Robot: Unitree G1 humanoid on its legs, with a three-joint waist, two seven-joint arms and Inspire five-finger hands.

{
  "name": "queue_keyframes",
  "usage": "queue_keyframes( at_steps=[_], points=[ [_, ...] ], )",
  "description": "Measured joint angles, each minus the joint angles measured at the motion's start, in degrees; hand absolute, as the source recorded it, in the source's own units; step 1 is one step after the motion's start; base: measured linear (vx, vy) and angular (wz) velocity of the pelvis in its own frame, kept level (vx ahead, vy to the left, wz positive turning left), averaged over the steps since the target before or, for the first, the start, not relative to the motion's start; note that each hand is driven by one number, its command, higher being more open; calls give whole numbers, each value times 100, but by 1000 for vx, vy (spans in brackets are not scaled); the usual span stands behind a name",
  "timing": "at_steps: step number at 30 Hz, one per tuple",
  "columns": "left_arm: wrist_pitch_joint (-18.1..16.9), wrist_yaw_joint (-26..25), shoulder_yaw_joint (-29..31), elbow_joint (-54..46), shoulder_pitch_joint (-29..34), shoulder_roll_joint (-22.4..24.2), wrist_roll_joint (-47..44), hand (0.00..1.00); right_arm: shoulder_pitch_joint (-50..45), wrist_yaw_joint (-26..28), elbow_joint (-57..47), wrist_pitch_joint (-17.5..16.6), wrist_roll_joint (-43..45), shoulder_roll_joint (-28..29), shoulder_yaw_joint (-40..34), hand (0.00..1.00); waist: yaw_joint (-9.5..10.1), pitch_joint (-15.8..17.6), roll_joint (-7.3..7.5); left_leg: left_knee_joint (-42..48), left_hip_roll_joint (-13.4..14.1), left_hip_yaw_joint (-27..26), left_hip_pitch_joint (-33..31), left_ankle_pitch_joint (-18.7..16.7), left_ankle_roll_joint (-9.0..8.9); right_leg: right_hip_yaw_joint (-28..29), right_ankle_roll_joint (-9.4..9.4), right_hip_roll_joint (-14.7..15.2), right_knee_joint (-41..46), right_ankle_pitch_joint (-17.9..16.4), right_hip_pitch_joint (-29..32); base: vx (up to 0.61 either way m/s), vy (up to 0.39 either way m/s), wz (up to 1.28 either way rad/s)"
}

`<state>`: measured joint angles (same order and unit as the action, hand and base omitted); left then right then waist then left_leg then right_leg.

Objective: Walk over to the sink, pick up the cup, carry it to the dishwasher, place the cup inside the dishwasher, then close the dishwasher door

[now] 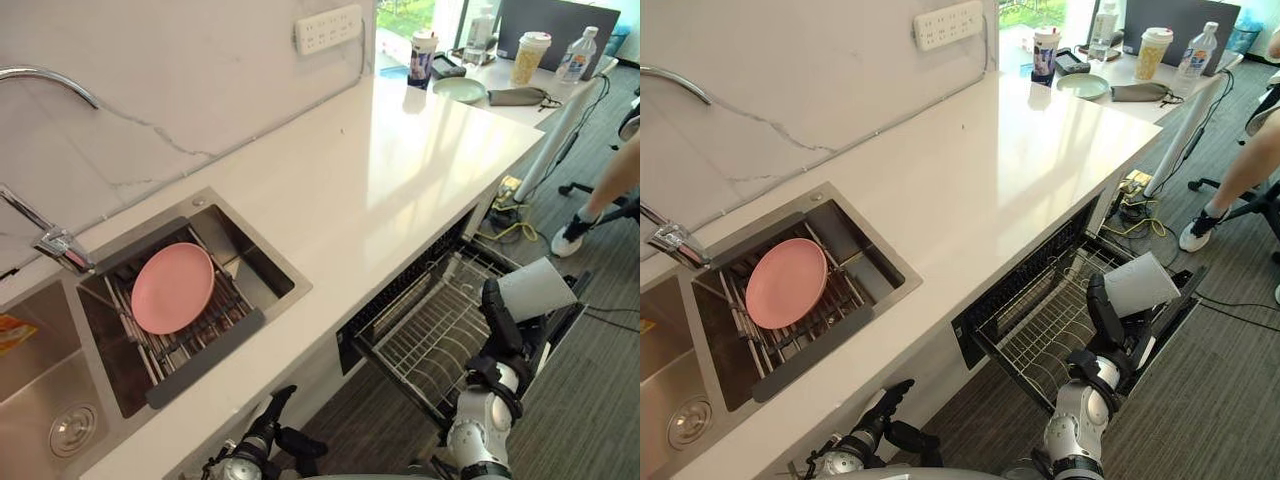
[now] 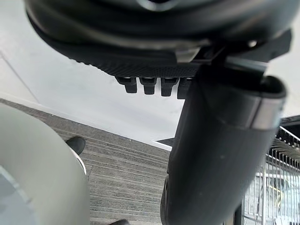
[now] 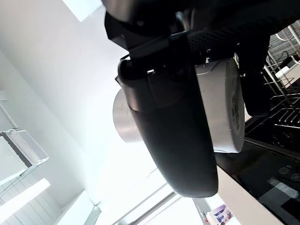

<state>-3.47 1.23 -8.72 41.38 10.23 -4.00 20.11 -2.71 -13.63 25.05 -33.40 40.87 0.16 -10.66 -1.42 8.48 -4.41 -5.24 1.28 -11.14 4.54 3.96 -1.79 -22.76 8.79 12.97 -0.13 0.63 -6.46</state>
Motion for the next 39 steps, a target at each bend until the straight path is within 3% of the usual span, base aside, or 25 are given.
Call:
queue_keyframes(
  at_steps=[7,15,19,23,27,32,34,39],
  points=[
    [-75,-2,25,0,-11,63,-134,100,110,-32,424,9,-22,-37,-1,0,47,107,-127,24,-26,261,-113,49,-6,-273,24,17,6,-54,-65,22,-11,20],
    [-123,-75,50,26,-12,124,-565,100,478,-143,1075,138,-208,-352,2,0,108,285,-403,29,-58,512,-203,109,-5,-554,50,56,115,-152,-102,2,-5,18],
    [-64,-66,117,39,-8,125,-1006,100,526,-190,1387,432,-615,-577,-20,0,216,384,-600,33,-64,696,-256,153,-4,-749,70,88,202,-226,-140,4,-8,27],
    [249,186,413,307,82,59,-1132,100,795,-246,1725,807,-986,-837,-38,0,280,516,-811,40,-126,915,-402,210,2,-934,108,213,513,-406,-21,4,5,29],
    [95,229,601,154,159,147,-1283,100,1228,-177,2040,1152,-1370,-1125,-79,0,420,758,-913,44,-155,1079,-579,317,2,-1091,95,323,879,-577,169,-15,-1,27],
    [50,270,608,76,70,112,-1583,100,1677,-45,2310,1606,-1982,-1368,-92,0,455,1059,-950,52,-182,1245,-824,449,-15,-1200,54,462,1350,-780,482,-59,-20,20],
    [13,285,609,36,16,81,-1741,100,1936,-10,2469,1965,-2365,-1500,-83,0,475,1238,-949,96,-190,1309,-934,492,-28,-1229,22,528,1579,-876,616,-79,-35,14],
    [-54,277,617,-123,-25,-27,-1922,100,2405,143,2628,2677,-3020,-1910,-141,0,483,1490,-808,210,-169,1439,-1255,602,-93,-1301,-94,574,1981,-1032,952,-118,-51,14]
  ],
)
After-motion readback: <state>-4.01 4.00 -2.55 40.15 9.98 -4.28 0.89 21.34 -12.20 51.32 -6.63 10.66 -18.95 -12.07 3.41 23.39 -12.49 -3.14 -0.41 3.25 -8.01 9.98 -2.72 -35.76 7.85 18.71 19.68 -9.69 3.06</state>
